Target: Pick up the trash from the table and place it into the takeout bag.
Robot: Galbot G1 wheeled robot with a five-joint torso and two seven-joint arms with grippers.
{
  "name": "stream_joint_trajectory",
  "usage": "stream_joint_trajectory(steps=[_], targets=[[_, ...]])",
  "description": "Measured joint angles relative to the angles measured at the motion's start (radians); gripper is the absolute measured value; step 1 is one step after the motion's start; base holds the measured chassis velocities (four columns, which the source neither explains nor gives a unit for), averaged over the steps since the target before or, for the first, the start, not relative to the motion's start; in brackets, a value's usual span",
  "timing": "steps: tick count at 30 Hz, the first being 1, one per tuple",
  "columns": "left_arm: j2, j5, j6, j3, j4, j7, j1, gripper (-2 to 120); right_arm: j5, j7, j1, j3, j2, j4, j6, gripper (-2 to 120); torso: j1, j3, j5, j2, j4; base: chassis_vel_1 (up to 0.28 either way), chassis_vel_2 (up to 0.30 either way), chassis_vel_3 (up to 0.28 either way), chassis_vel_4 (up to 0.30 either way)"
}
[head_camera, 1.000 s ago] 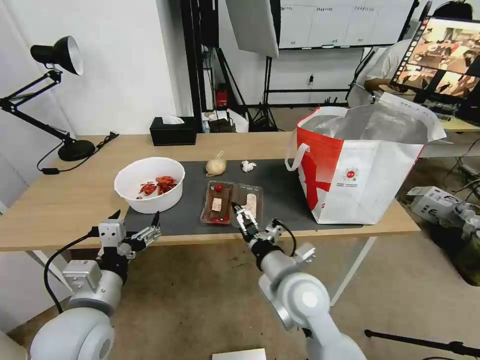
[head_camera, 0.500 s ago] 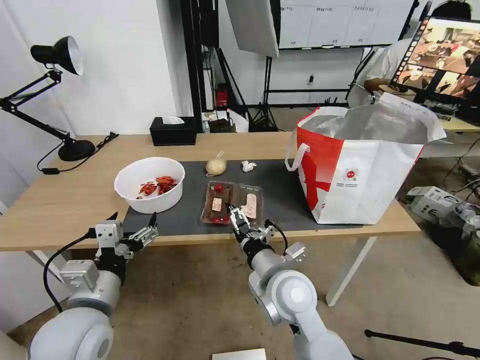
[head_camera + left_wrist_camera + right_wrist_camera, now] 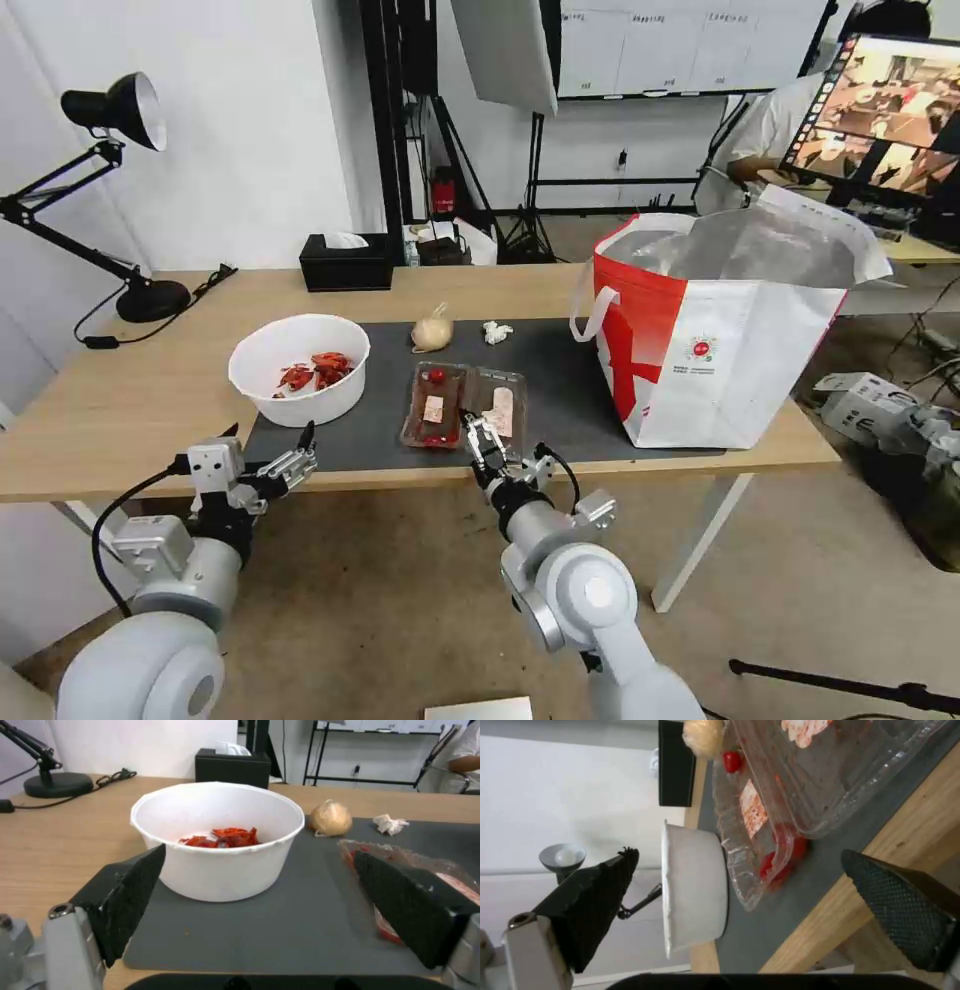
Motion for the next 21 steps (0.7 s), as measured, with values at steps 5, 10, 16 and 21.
stream_joint_trajectory(steps=[5,10,16,21], targets=[[0.002,-0.002,0.0,-0.001,0.0,0.0,0.0,100,0.0,-0.002,-0.005,0.01,0.004,-0.006,0.003,100,0.0,0.0,0.0,0.0,0.0,0.0,0.0,0.0,0.0],[0.0,-0.002,0.0,0.002,0.0,0.0,0.003,100,0.0,-0.004,-0.003,0.016,0.004,-0.013,0.004,100,0.0,0.0,0.0,0.0,0.0,0.0,0.0,0.0,0.0],[0.003,-0.001,0.0,0.003,0.004,0.0,0.004,100,0.004,-0.004,0.013,0.02,0.006,-0.031,0.01,100,0.0,0.0,0.0,0.0,0.0,0.0,0.0,0.0,0.0],[0.001,0.0,-0.001,0.003,0.01,0.0,0.004,100,0.008,-0.007,0.019,0.021,0.011,-0.045,0.011,100,0.0,0.0,0.0,0.0,0.0,0.0,0.0,0.0,0.0]])
